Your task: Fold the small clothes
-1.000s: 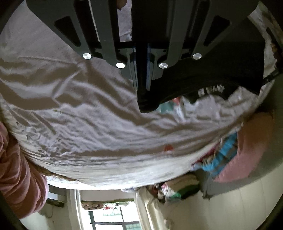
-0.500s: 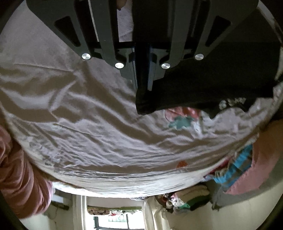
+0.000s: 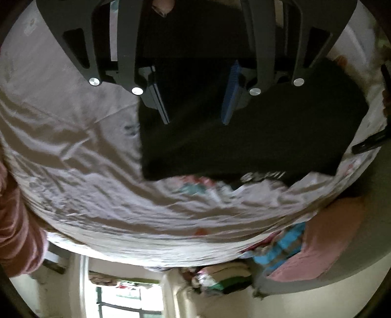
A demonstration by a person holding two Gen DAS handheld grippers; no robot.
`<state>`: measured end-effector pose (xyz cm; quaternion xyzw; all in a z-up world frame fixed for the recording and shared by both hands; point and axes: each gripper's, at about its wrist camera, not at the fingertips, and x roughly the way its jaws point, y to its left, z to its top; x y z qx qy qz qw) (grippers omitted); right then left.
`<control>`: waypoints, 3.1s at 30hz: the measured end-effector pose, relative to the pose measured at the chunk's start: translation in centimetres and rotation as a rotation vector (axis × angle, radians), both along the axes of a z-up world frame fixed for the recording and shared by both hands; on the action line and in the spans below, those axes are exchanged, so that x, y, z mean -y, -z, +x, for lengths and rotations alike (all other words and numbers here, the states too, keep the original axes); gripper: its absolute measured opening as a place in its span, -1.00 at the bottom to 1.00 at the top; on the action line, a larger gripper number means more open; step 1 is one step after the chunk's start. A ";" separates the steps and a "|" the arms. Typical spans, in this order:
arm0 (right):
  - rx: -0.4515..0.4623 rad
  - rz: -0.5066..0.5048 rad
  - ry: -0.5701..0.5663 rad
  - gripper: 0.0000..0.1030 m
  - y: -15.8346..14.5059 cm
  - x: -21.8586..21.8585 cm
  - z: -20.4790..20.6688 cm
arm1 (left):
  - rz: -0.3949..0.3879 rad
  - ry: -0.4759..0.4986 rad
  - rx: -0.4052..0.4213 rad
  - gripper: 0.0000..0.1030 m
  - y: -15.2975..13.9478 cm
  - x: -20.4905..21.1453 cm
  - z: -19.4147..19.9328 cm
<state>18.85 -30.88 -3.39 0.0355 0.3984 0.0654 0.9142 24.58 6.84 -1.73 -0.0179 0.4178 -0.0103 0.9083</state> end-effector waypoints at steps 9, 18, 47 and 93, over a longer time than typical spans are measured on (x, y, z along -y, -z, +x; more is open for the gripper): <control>-0.079 0.030 -0.045 -0.20 1.2 -1.2 -2.8 | -0.030 0.039 -0.084 -0.20 2.7 1.3 -2.1; -0.128 0.020 -0.037 -0.20 2.2 -0.9 -4.9 | -0.051 0.032 -0.095 -0.20 3.5 0.8 -3.7; -0.092 0.002 -0.027 0.65 0.4 -2.2 -8.1 | -0.025 0.021 -0.054 0.38 1.3 -0.5 -6.8; 0.073 -0.026 -0.178 0.91 -4.5 -12.1 -9.0 | -0.112 -0.167 0.065 0.81 -2.4 -7.8 -10.0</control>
